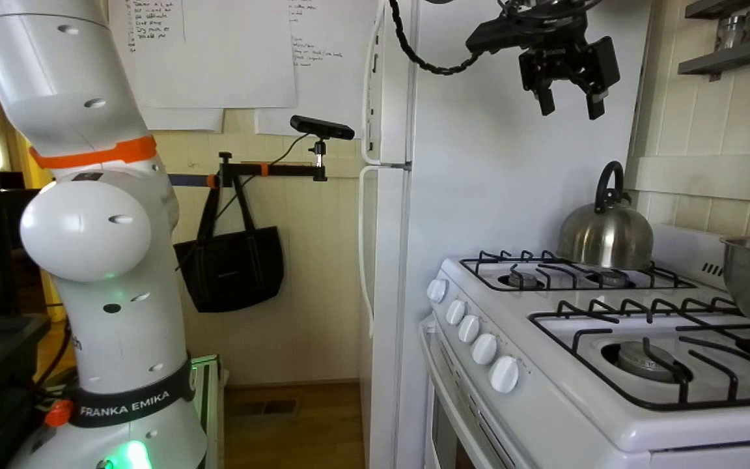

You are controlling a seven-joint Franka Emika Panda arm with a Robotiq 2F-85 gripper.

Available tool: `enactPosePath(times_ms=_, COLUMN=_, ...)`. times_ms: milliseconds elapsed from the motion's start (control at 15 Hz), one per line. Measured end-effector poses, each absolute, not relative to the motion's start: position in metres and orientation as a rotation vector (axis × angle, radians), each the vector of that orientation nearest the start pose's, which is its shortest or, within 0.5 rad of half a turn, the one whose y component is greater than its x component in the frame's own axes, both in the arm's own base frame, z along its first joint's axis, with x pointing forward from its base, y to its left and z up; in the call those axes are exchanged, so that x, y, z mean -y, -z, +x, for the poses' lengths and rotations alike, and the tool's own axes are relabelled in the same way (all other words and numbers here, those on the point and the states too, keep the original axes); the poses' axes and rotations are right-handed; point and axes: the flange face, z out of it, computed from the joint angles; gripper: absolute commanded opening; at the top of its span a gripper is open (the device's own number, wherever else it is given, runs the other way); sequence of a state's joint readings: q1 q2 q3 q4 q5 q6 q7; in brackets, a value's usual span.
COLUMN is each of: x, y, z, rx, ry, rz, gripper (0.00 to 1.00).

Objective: Move the kettle forward

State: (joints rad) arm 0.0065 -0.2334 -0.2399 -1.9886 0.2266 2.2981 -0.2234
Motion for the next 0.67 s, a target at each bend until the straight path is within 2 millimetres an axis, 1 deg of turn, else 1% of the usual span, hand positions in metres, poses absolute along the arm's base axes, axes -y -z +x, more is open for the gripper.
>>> enactPosePath(times_ms=267, x=0.131, y=-0.621, z=0.516, rx=-0.179, ry=0.856, rz=-2.881, gripper=1.0)
enactPosePath(times_ms=400, x=0.132, y=-0.622, z=0.519, rx=-0.161, ry=0.884, rz=-2.886, gripper=1.0)
enactPosePath(times_ms=533, x=0.133, y=-0.625, z=0.533, rx=-0.092, ry=0.942, rz=-2.897, gripper=1.0)
enactPosePath(times_ms=667, x=0.136, y=-0.625, z=0.554, rx=0.005, ry=0.975, rz=-2.912, gripper=1.0)
